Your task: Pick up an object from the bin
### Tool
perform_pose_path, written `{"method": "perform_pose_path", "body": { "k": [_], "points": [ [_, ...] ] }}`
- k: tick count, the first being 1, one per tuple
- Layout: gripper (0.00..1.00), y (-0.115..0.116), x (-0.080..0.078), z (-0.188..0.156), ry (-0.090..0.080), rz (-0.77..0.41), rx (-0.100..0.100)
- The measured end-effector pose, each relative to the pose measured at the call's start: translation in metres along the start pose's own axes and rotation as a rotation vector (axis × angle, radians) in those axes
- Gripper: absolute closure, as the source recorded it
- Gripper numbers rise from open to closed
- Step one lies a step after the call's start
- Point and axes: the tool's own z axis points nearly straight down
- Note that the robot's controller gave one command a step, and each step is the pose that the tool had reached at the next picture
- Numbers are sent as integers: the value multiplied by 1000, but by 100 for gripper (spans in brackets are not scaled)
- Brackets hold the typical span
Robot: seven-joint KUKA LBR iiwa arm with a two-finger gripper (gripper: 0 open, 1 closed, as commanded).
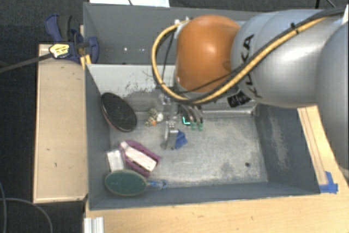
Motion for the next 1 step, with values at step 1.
{"method": "perform_pose_path", "body": {
  "k": [1],
  "points": [
    [0,-62,12,124,1,-29,2]
  ]
}}
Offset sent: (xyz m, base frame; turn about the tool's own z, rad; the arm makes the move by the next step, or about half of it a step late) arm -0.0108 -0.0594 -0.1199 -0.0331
